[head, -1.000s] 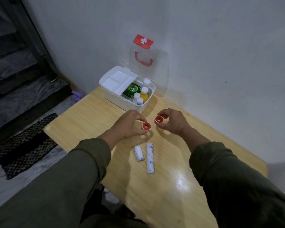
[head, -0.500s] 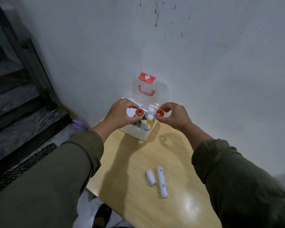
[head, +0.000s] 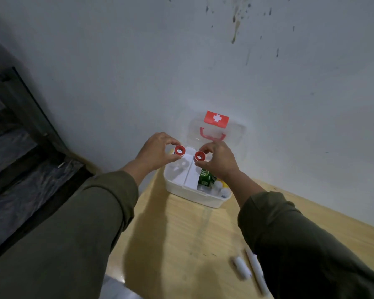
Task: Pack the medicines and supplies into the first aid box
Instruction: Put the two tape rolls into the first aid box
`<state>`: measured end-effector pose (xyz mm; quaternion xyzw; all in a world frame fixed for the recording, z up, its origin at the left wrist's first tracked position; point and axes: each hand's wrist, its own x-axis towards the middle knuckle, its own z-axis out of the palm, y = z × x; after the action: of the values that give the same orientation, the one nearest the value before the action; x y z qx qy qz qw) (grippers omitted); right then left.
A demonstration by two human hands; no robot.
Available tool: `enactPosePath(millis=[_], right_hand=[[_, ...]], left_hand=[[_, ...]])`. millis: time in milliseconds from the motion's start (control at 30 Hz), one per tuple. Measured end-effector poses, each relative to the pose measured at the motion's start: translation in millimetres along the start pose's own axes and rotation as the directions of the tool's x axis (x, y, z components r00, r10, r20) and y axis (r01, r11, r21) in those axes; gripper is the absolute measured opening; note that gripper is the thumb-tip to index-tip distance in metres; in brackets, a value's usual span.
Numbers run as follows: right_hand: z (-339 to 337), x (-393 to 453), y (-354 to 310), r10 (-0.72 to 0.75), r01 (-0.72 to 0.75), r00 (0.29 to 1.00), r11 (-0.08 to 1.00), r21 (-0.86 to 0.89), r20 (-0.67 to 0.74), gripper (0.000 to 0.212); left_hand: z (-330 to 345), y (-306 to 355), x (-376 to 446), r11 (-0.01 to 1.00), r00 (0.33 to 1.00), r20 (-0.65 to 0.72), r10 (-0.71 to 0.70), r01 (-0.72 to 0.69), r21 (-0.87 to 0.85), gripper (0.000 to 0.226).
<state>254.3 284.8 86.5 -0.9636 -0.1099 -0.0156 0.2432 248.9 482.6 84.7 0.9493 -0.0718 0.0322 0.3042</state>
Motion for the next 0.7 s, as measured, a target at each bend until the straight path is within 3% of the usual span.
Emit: enactPosePath(millis=[333, 700], right_hand=[[35, 25, -9, 0.079, -0.073, 0.995, 0.993, -0.089, 0.061, 0.041], [53, 37, -15, 0.114, -0.092, 0.985, 0.980, -0.175, 0.125, 0.047]], left_hand=[[28, -29, 38, 0.999, 0.987, 0.158, 0.004, 0.001, -0.033, 0.042], [33, -42, 42, 0.989, 0.979, 0.197, -0.048, 0.074, -0.128, 0.045]])
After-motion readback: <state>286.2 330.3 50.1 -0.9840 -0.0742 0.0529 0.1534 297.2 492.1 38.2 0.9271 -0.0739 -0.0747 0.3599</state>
